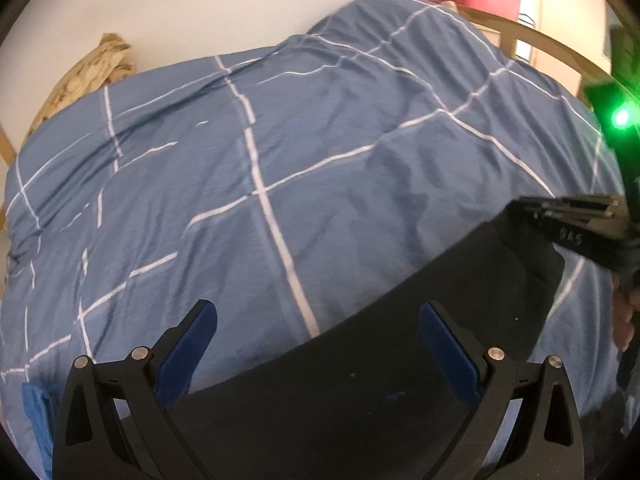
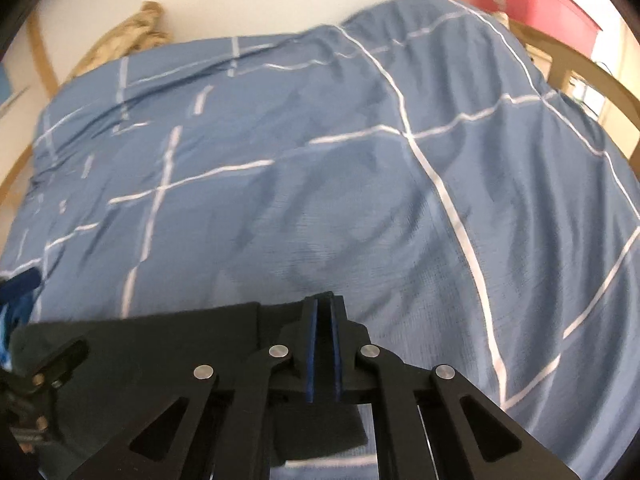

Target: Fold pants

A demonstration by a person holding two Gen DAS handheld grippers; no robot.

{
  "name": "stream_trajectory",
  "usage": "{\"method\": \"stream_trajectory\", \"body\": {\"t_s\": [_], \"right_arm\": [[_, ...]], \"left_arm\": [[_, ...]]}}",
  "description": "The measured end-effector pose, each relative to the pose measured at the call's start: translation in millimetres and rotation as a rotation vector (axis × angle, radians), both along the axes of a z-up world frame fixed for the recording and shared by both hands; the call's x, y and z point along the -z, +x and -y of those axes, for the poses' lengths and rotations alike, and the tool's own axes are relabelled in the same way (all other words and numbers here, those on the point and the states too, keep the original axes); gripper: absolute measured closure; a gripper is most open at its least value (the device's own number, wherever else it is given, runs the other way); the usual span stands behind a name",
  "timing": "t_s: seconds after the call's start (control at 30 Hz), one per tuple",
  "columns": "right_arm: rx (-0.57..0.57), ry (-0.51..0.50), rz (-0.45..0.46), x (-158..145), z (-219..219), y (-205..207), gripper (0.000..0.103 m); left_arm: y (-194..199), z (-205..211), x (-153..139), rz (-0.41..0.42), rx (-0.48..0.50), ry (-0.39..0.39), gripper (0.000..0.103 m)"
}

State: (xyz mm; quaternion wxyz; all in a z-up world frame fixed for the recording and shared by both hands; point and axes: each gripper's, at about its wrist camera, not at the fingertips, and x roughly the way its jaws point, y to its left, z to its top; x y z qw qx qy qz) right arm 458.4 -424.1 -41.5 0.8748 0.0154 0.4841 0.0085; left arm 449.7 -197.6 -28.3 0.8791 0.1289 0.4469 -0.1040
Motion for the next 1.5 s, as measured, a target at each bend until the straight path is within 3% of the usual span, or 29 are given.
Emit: {"method": "stream_trajectory", "body": {"t_s": [0.17, 0.3, 0.33, 0.37, 0.4, 0.53, 0.63, 0.9, 1.03, 1.23, 1.33, 1.5], "right_arm": [[0.035, -0.061, -0.046, 22.9, -3.2, 0.2, 0.097], [0.084, -0.080, -0.026, 19.6, -1.2, -2.0, 0.094], [0.102, -0.092, -0.023, 16.6, -0.6, -3.3, 0.083], [0.114, -0.095, -0.010, 11.5, 0.0, -7.7, 0.065], [0.118, -0.090, 0.012, 4.7, -0.7, -14.6, 0.060], [0.094, -0.103, 0.082, -24.7, -15.7, -54.8, 0.059], [0.074, -0.104, 0.151, -48.6, -34.9, -98.6, 0.045], [-0.010, 0.012, 0.319, -95.7, -93.8, -215.4, 0.045], [-0.029, 0.035, 0.376, -104.3, -119.4, -263.5, 0.045], [-0.039, 0.038, 0.423, -100.6, -152.8, -318.2, 0.045], [-0.034, 0.046, 0.436, -96.1, -168.2, -344.0, 0.039], [-0.032, 0.129, 0.431, -77.3, -189.0, -378.2, 0.039]], "left_arm": [[0.4, -12.6, 5.0, -0.005, -0.023, 0.000, 0.001], [-8.4, -19.0, 1.3, 0.016, -0.022, 0.004, 0.001], [-12.6, -21.9, -2.0, 0.025, -0.025, -0.004, 0.001], [-16.7, -24.5, -5.1, 0.029, -0.025, -0.015, 0.001], [-21.6, -27.7, -8.7, 0.035, -0.024, -0.029, 0.001], [-55.3, -44.2, -31.2, 0.075, -0.014, -0.099, 0.001], [-87.9, -60.3, -49.3, 0.121, -0.022, -0.139, 0.001], [-188.4, -119.0, -79.1, 0.208, -0.045, -0.215, 0.001], [-235.2, -153.1, -80.8, 0.233, -0.062, -0.209, 0.000], [-296.2, -208.0, -76.4, 0.273, -0.130, -0.173, 0.000], [-321.9, -228.5, -71.8, 0.289, -0.147, -0.162, 0.000], [-363.2, -251.7, -53.6, 0.322, -0.172, -0.103, 0.000]]}}
